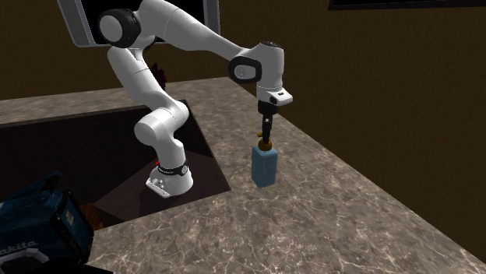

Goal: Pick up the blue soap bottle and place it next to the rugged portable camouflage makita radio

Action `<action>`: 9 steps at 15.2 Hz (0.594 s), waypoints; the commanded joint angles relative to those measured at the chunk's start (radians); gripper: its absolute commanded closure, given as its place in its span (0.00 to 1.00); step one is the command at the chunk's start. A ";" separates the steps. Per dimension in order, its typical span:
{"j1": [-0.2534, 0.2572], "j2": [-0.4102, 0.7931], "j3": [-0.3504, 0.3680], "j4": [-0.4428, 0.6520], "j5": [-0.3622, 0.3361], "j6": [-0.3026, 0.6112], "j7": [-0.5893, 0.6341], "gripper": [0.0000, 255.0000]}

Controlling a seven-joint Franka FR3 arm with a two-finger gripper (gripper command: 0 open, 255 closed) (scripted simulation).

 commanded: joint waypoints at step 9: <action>0.000 0.000 0.000 0.000 0.000 0.000 0.000 1.00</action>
